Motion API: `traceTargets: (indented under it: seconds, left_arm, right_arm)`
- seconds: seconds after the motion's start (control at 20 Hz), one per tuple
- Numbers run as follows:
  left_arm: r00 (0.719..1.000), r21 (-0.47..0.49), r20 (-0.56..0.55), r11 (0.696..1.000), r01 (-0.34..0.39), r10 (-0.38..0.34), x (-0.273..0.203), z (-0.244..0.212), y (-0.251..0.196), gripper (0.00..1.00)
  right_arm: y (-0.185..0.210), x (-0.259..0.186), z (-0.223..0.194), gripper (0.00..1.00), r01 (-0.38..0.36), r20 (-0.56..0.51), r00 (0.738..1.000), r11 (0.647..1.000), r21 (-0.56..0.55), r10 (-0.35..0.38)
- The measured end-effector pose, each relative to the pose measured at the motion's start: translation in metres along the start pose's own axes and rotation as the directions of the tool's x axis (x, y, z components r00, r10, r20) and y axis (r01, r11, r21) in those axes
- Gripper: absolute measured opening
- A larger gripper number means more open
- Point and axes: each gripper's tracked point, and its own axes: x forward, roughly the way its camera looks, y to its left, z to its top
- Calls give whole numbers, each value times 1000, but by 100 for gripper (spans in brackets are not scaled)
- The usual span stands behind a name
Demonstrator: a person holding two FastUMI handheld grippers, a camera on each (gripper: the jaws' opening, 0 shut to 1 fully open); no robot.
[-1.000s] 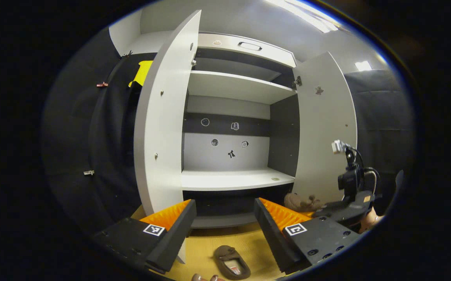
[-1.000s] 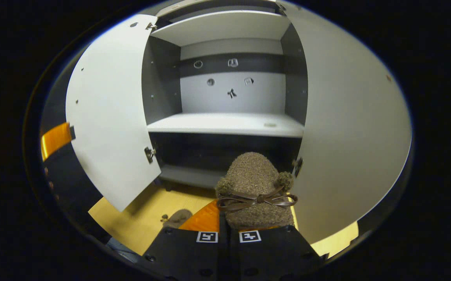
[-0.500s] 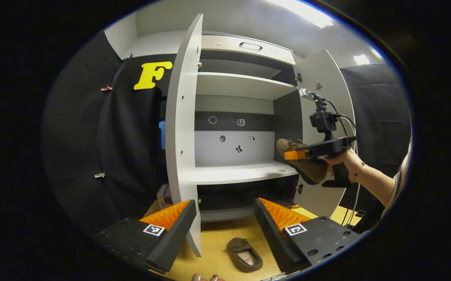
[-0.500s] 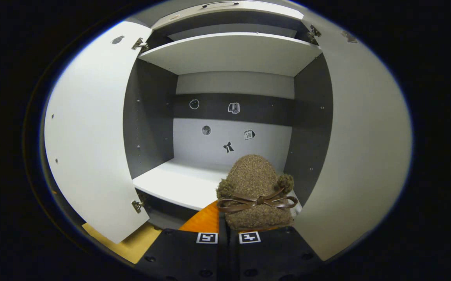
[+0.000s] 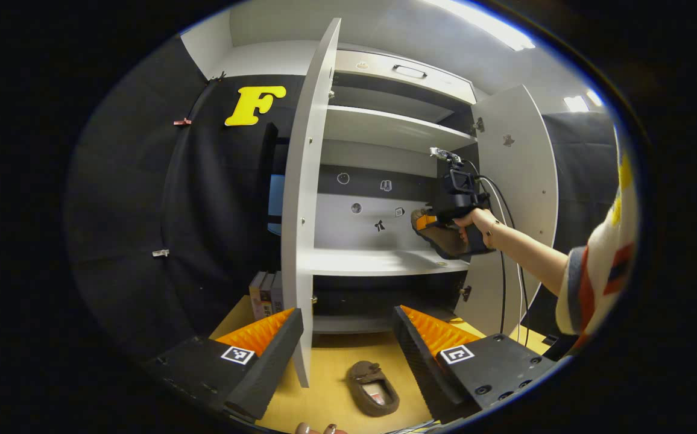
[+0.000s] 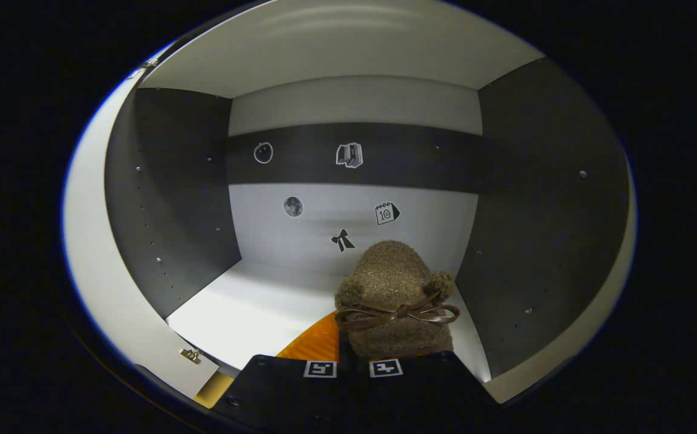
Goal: Grab one shoe with the right hand and put it into the shoe cabinet, grab the other shoe with the left hand and put it into the shoe cabinet; then close the right door with the right hand and the left door with the left hand.
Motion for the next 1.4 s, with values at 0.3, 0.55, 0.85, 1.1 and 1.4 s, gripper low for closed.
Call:
traceTargets:
  seconds: [0.3, 0.55, 0.85, 1.1, 1.4]
  left_arm:
    - [998, 40, 6, 997, -60, 60, -6, 8, 20, 95]
    - [996, 6, -13, 996, -86, 86, -8, 3, 25, 95]
    - [997, -2, -3, 997, -79, 79, -6, 6, 20, 95]
    - [1000, -3, -2, 1000, -30, 30, -6, 2, 2, 95]
    - [999, -33, -42, 999, 27, -28, 1, -28, -23, 95]
  right_arm:
    - [-6, 78, -34, 4, 45, -161, 986, 999, -21, -48]
    - [-8, 98, -65, 5, 62, -266, 962, 998, 3, -59]
    - [-6, 81, -66, 42, 33, -288, 957, 999, -7, -34]
    - [2, 21, -44, 95, -29, -201, 979, 999, -30, 22]
    - [24, -113, 7, 98, -122, 81, 989, 992, -16, 123]
